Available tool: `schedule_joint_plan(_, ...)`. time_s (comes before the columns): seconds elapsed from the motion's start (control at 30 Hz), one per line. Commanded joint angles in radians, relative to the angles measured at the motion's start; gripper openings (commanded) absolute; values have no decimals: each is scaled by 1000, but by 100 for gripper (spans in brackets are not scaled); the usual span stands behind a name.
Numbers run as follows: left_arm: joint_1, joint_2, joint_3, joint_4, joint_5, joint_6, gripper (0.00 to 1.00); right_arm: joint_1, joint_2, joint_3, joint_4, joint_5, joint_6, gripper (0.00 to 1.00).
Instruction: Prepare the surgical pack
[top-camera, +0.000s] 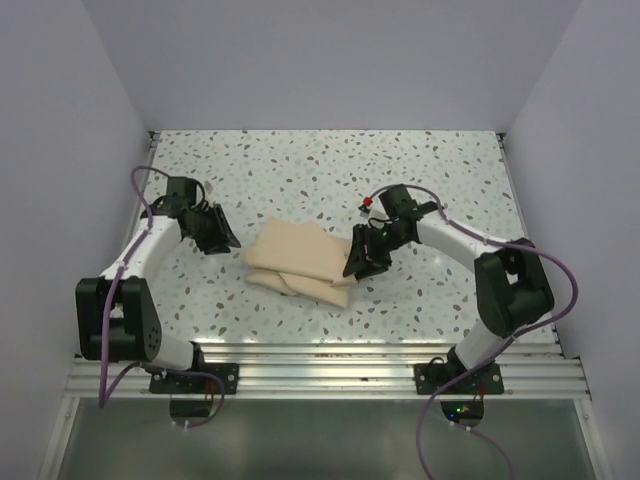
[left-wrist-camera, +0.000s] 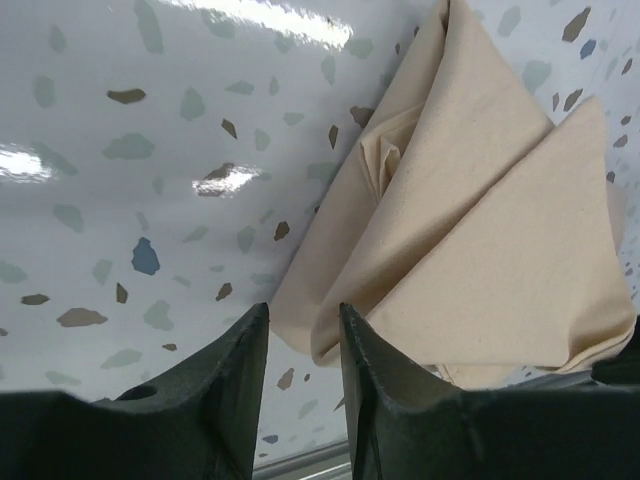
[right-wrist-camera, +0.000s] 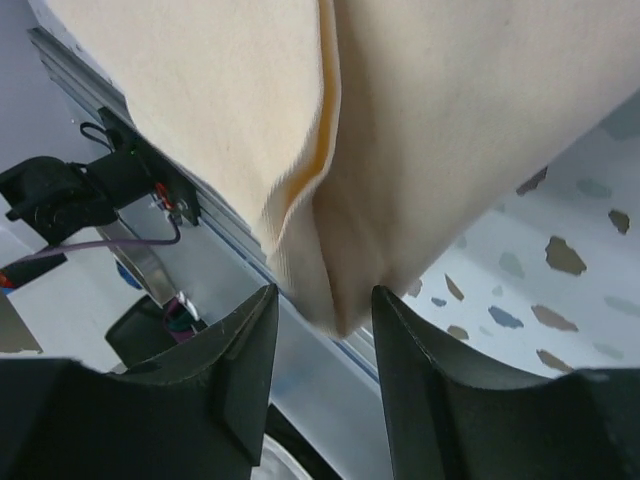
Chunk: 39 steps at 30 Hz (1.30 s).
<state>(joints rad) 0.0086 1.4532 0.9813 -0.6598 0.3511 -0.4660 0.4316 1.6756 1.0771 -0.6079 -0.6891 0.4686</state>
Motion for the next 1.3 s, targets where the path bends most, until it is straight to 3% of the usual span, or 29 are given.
schedule_joint_plan(0.0,19,-59,91,-32,-119,32,39,-4,-99,38,-145,34,-71,47)
schedule_joint_plan(0.13,19,-30,103,8,-107,13,40,-4,-198,-11,-203,82,-76,45)
schedule_joint_plan(0.23,19,28,74,35,-72,4,34,-4,-269,-144,-188,73,-39,35)
schedule_joint_plan(0.33,19,70,8,92,-23,-6,21,-4,-315,-308,-32,5,80,2)
schedule_joint_plan(0.37,18,90,-28,124,-15,-17,14,-4,-329,-347,87,-16,120,0)
schedule_joint_plan(0.47,16,124,-84,176,29,-36,8,-1,-324,-475,317,-53,289,0)
schedule_joint_plan(0.63,-1,177,-115,204,48,-49,6,1,-260,-603,611,-40,496,0)
schedule_joint_plan(0.87,-100,199,-145,238,68,-100,6,-1,-22,-553,890,-70,610,0)
schedule_joint_plan(0.97,-159,182,-187,273,77,-152,6,-1,48,-471,882,-76,611,0)
schedule_joint_plan(1.13,-188,96,-329,353,109,-273,8,-30,149,-237,740,-55,532,0)
schedule_joint_plan(1.27,-188,-8,-363,289,69,-292,15,-94,278,15,500,-36,420,0)
